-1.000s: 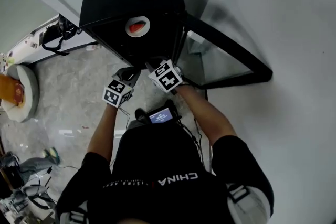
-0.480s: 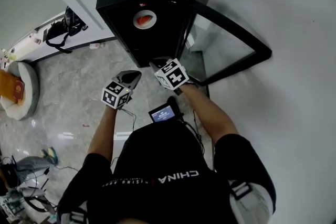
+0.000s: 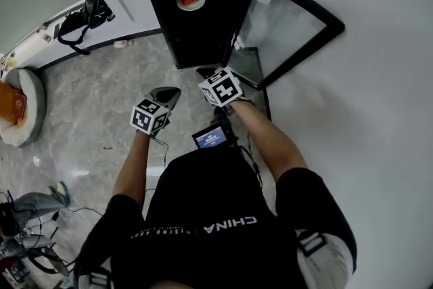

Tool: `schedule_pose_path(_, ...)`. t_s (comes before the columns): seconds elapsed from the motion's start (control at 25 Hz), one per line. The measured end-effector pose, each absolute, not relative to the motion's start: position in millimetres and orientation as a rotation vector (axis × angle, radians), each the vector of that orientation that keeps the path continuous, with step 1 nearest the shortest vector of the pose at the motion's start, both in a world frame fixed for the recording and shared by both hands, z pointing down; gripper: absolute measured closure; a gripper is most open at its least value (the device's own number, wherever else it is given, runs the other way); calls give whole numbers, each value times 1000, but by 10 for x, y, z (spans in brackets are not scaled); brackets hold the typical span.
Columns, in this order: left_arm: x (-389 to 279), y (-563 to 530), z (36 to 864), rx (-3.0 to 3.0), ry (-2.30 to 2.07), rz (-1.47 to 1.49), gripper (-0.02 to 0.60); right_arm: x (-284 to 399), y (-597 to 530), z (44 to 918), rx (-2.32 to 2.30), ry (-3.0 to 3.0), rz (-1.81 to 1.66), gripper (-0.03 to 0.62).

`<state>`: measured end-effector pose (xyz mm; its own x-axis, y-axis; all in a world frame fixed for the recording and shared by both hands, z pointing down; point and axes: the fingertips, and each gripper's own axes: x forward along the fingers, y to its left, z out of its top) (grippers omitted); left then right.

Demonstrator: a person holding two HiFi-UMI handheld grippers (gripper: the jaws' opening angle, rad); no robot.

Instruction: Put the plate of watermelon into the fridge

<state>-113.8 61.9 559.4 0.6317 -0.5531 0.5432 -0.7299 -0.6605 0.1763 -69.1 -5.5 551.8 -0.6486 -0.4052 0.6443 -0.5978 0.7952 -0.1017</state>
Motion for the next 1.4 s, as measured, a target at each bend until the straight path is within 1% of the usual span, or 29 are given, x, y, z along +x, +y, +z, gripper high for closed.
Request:
schedule_pose_path(0.24,-1057,1235,5587,2508,-987,661,569,-521,657,5540,810,-2327,449,579)
schedule_pose_path(0.44,-891,1475,5653,2493,-997,682,569,-280,994,5568,829,-2297,448,579)
schedule_pose_path(0.6,-699,1557,5650,2496,-991,666,569,-44,1026,5548,867,-2294,458,579)
schedule_pose_path(0.96,-218,1454,5744,2460,-1034,727,569,560,981,5584,894,-2285,468,579)
schedule_pose_path(1.4,2,1229,5457,2482,-1138,740,569,596,762,5393,834,-2370,416,579)
